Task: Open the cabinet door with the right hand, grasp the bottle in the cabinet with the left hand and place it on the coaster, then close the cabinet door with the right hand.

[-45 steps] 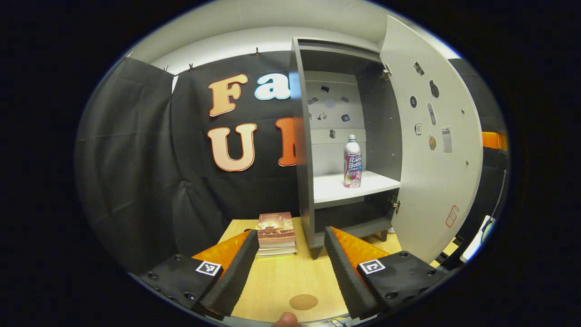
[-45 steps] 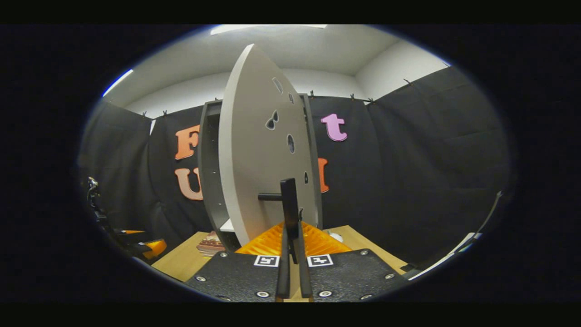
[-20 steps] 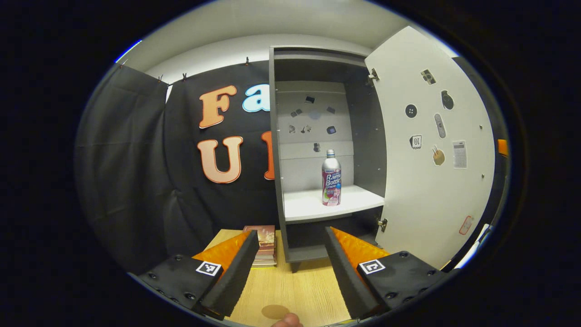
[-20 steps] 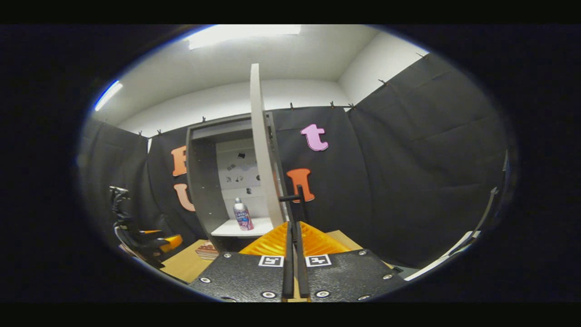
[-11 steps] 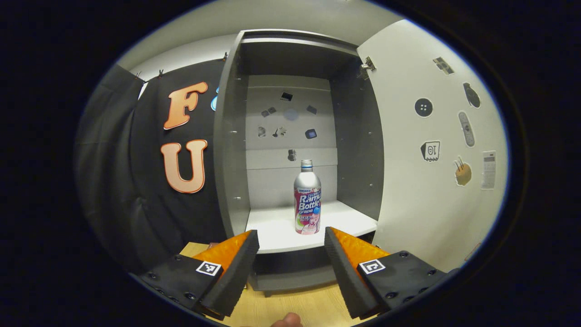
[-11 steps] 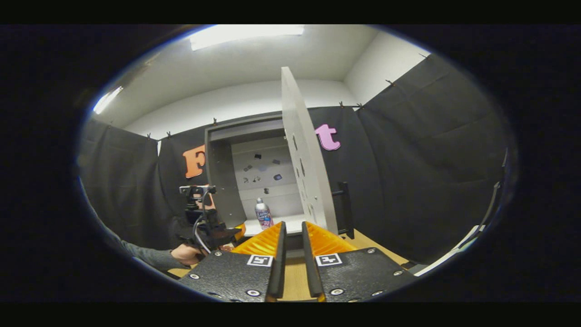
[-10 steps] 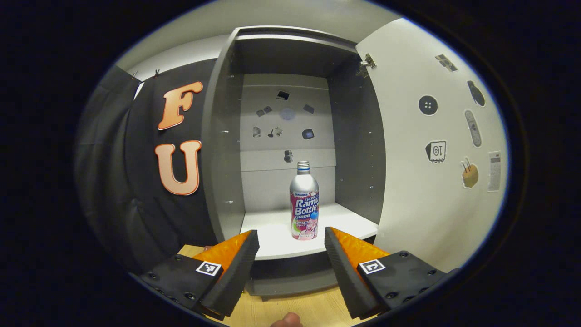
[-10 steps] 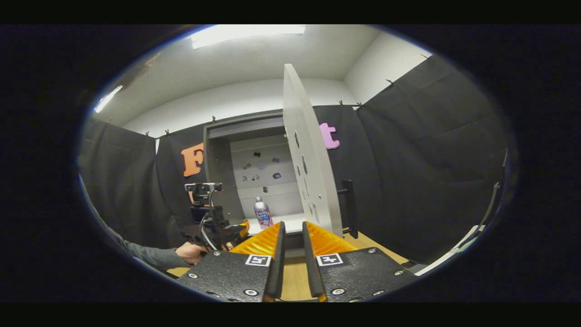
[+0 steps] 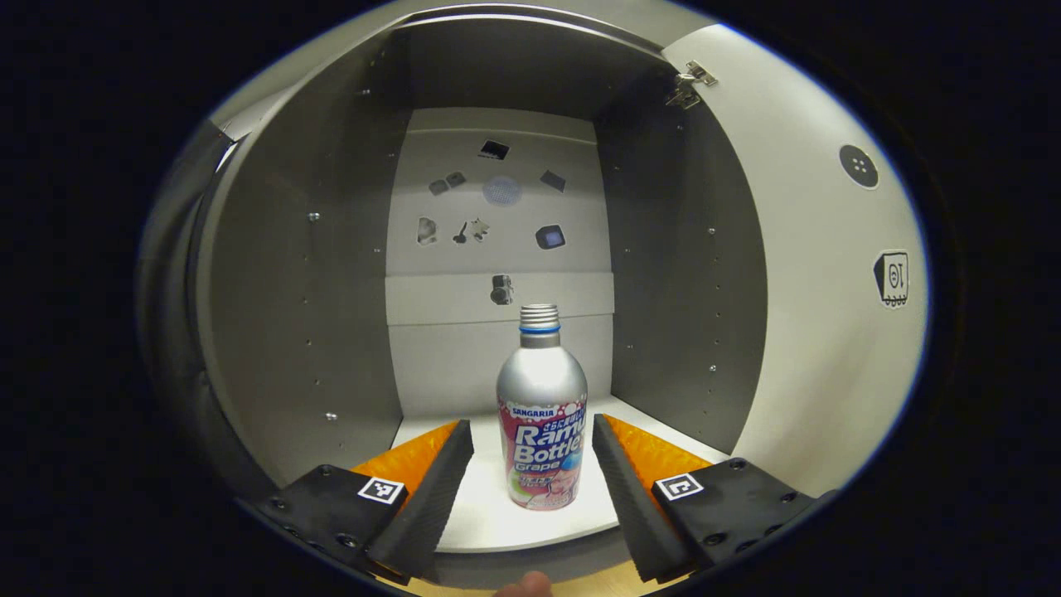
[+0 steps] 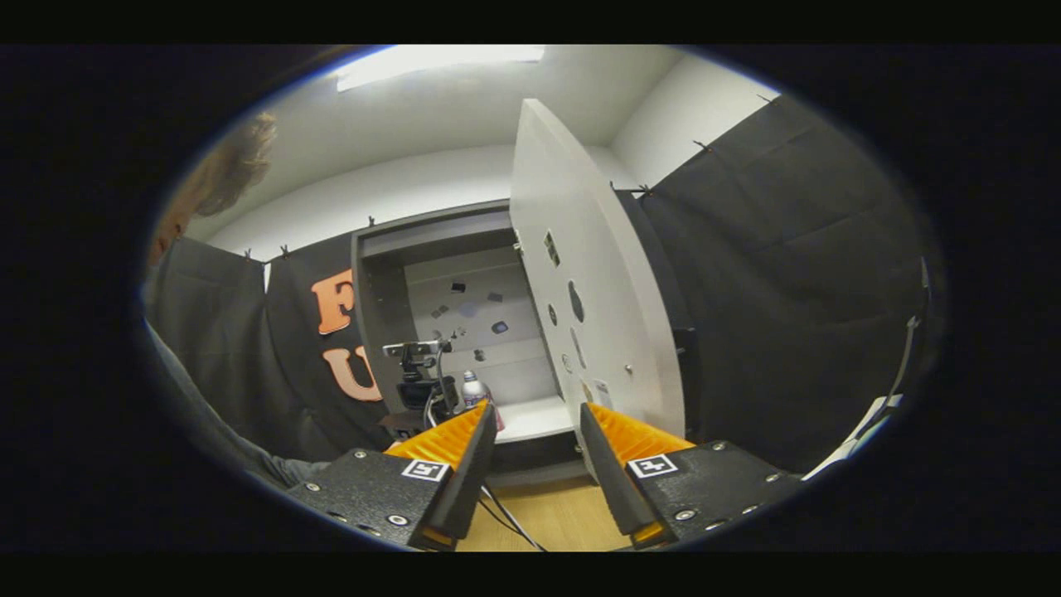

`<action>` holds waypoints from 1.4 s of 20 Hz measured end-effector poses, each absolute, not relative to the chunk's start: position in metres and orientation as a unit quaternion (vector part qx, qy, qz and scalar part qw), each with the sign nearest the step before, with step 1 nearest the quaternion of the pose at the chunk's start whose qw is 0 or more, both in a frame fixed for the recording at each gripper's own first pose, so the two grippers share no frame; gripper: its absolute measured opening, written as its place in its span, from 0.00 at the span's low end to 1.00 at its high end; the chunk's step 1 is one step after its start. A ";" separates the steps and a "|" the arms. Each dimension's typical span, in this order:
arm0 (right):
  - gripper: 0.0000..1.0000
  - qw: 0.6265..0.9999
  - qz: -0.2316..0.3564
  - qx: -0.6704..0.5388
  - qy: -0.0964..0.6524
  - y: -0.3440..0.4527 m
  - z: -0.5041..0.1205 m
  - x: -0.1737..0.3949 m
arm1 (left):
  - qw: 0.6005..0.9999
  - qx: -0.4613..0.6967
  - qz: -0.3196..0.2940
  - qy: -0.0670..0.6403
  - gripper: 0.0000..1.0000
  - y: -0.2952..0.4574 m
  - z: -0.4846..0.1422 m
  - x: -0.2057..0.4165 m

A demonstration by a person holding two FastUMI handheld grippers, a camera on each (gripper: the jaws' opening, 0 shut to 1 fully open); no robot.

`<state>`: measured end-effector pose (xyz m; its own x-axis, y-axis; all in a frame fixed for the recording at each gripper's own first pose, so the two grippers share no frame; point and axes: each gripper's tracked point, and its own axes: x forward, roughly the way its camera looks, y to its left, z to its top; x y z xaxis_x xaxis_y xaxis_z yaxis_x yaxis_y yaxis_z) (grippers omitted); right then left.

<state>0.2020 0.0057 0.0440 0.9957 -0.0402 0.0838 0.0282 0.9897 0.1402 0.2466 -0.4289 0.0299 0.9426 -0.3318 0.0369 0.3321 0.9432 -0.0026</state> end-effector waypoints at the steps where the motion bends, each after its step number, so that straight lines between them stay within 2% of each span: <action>1: 0.64 0.997 -0.018 0.062 -0.039 0.008 0.042 0.204 | 0.985 -0.004 -0.170 -0.017 0.94 -0.432 0.030 0.255; 9: 0.66 0.998 -0.026 0.053 -0.015 0.026 0.027 0.227 | 0.984 0.025 -0.178 -0.016 0.95 -0.451 0.025 0.289; 11: 0.66 0.998 -0.024 0.054 -0.010 0.026 0.023 0.228 | 0.983 0.023 -0.182 -0.017 0.86 -0.449 0.029 0.284; 20: 0.66 0.998 0.013 0.063 0.010 0.034 0.004 0.199 | 0.984 0.009 -0.168 -0.053 0.85 -0.397 0.060 0.197; 26: 0.66 0.995 0.049 0.068 0.047 0.047 -0.031 0.170 | 0.991 0.030 -0.127 -0.037 0.86 -0.343 0.009 0.129; 28: 0.66 0.993 0.062 0.083 0.063 0.053 -0.046 0.162 | 0.992 0.033 -0.120 -0.004 0.87 -0.329 -0.027 0.109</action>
<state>0.1622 0.0528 -0.0462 0.9842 0.1344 -0.1151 -0.1133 0.9783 0.1733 0.1094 -0.3293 -0.0270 0.9713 -0.2378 0.0002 0.2372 0.9692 0.0666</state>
